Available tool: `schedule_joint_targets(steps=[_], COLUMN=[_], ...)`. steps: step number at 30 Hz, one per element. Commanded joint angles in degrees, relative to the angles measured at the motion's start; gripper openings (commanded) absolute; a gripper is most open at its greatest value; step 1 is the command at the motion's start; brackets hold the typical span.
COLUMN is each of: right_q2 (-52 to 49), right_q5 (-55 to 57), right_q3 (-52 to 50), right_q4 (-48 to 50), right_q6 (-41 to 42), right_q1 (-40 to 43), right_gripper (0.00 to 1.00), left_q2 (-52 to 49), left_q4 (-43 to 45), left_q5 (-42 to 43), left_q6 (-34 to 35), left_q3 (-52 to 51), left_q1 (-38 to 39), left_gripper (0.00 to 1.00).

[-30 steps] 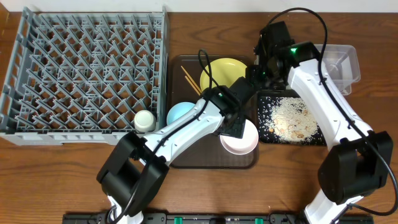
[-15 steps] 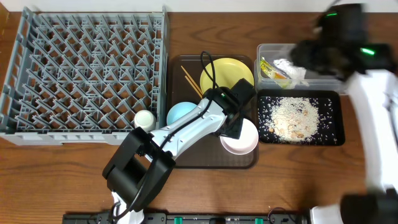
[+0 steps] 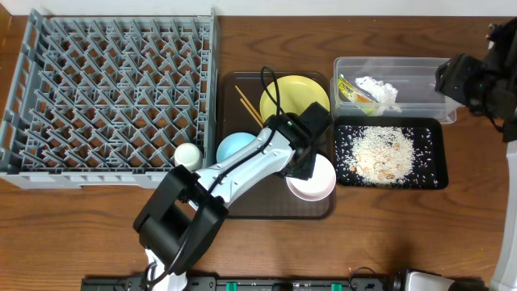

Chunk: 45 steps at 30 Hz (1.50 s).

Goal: Sort waste into correct bins and load items into the dishwasher

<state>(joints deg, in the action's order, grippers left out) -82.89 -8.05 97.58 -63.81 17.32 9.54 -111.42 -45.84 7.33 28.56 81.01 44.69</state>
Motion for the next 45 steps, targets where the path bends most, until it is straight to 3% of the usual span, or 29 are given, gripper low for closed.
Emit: schedule_joint_targets(steps=[1, 11, 14, 18, 23, 24, 34, 41, 45], right_q2=[-0.3, -0.5, -0.5, -0.5, -0.5, -0.5, -0.5, -0.5, -0.5], right_q5=[0.1, 0.4, 0.4, 0.3, 0.3, 0.3, 0.3, 0.3, 0.3], right_q3=[-1.1, -5.0, -5.1, -5.1, -5.1, -5.1, -5.1, -5.1, -5.1], right_q4=[-0.3, 0.0, -0.1, -0.4, -1.7, -2.0, -2.0, -2.0, -2.0], right_q6=[-0.9, -0.9, -0.9, -0.9, -0.9, -0.9, -0.9, -0.9, -0.9], right_q1=[0.4, 0.4, 0.4, 0.4, 0.3, 0.3, 0.3, 0.3, 0.3], right_gripper=[0.57, 0.59, 0.61, 0.66, 0.80, 0.99, 0.99, 0.99, 0.99], left_q2=[-1.8, -2.4, -2.5, -2.5, -2.5, -2.4, 6.6, 18.7, 23.9], left_q4=[0.3, 0.6, 0.7, 0.8, 0.8, 0.7, -3.4, -6.1, -6.1], left_q5=[0.5, 0.9, 1.0, 1.0, 1.0, 1.0, -2.1, -11.1, -22.6], left_q6=[0.5, 0.5, 0.5, 0.5, 0.5, 0.5, -3.4, -5.7, -8.5], left_q3=[-0.3, -0.3, -0.3, -0.3, -0.3, -0.3, 1.5, 1.5, 1.5], left_q1=[-0.2, -0.2, -0.3, -0.3, -0.3, -0.3, -4.9, -10.4, -11.9], left_gripper=[0.41, 0.40, 0.22, 0.19, 0.08, 0.08, 0.07, 0.07, 0.07])
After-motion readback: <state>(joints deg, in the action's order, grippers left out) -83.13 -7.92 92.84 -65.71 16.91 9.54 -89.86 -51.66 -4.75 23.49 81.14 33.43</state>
